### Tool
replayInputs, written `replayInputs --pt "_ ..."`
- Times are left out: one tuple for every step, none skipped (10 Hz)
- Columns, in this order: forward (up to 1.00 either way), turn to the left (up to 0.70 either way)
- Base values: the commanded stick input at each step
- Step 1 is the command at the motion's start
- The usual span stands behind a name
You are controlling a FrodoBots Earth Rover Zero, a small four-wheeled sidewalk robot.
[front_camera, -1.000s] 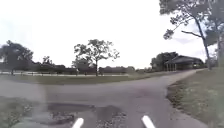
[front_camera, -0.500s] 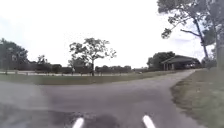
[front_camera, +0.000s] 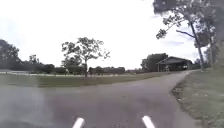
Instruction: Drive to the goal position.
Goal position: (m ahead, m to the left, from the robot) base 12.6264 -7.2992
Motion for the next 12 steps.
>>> replayInputs --pt "0.69 -0.34" --pt "0.69 -0.34" --pt "0.69 -0.32" --pt "0.69 -0.17" --pt "0.69 0.03" --pt "0.69 0.03" --pt "0.69 0.03" --pt "0.69 0.03" --pt "0.69 0.03" --pt "0.69 0.03" --pt "0.69 0.03" --pt "0.69 0.03"
